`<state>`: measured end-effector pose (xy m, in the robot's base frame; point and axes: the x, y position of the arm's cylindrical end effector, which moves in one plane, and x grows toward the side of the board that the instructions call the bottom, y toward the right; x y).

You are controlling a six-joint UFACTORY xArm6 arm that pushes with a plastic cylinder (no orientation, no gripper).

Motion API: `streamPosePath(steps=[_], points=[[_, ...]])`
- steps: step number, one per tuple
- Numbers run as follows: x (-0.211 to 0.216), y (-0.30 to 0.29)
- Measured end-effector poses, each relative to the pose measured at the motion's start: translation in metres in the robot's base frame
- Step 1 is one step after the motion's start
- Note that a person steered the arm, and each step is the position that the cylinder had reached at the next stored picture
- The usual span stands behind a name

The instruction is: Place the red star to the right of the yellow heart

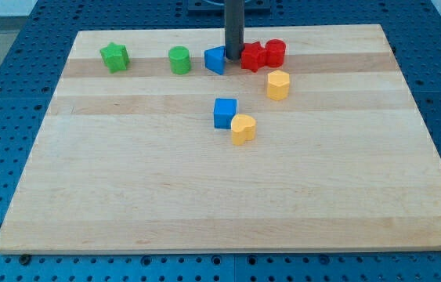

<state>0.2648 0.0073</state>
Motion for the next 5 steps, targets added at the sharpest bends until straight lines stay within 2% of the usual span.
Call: streamPosePath(steps=[1,2,3,4,5], points=[[0.006,0.021],[0.068,0.051],[0.101,0.068],[0.102,0.068],[0.074,0.06]])
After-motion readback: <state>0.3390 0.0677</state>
